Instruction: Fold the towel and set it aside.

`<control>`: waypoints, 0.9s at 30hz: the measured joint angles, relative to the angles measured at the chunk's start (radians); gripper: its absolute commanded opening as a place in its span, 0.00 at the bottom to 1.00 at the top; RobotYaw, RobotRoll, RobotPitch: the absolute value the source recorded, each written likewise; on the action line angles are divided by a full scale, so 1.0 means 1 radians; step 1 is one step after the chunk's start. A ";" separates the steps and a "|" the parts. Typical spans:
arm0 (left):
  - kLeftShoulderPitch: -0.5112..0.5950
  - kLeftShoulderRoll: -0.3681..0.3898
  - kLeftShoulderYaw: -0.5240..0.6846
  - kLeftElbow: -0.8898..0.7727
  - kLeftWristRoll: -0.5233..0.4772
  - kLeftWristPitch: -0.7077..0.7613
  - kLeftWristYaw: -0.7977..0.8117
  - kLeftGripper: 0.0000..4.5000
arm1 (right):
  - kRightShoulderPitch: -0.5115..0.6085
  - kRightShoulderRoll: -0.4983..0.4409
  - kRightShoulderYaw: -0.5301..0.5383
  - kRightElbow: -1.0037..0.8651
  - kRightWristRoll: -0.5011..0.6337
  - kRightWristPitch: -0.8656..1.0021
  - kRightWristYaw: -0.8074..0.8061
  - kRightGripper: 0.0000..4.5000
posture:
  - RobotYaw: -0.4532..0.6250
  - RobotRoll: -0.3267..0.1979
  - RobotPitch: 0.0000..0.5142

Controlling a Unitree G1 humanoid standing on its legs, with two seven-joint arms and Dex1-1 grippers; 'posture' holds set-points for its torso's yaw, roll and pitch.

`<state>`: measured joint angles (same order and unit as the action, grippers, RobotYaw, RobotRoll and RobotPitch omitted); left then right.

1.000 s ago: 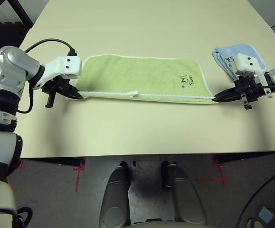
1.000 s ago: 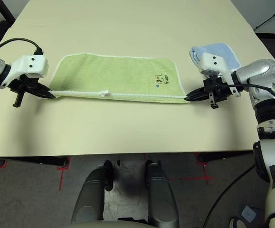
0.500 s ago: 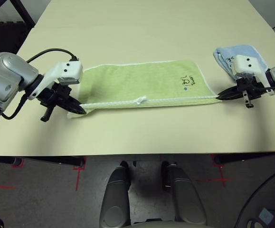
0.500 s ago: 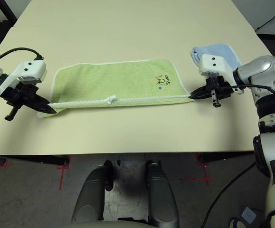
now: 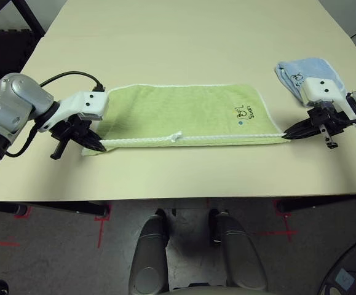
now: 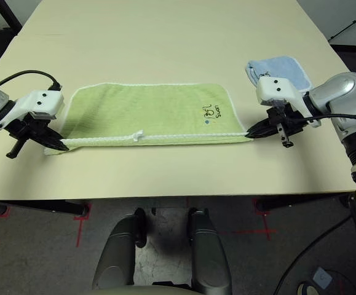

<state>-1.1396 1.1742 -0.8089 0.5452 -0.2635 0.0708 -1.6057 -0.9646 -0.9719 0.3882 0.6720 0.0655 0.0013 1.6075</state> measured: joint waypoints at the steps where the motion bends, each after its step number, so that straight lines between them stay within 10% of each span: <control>1: -0.011 -0.007 -0.001 0.016 0.000 -0.001 0.000 0.01 | -0.006 0.005 -0.001 0.007 -0.009 -0.005 -0.002 0.00 | 0.42 0.62 0.45; 13: -0.216 -0.256 0.156 0.475 0.264 -0.193 0.108 0.01 | -0.171 0.117 -0.048 0.293 -0.120 -0.144 -0.241 0.00 | 0.42 0.62 0.46; 27: -0.253 -0.374 0.286 0.688 0.473 -0.274 0.358 0.01 | -0.264 0.244 -0.050 0.480 -0.270 -0.260 -0.623 0.00 | 0.43 0.62 0.47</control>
<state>-1.3925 0.8000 -0.5231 1.2336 0.2093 -0.2032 -1.2480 -1.2285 -0.7282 0.3379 1.1517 -0.2045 -0.2591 0.9846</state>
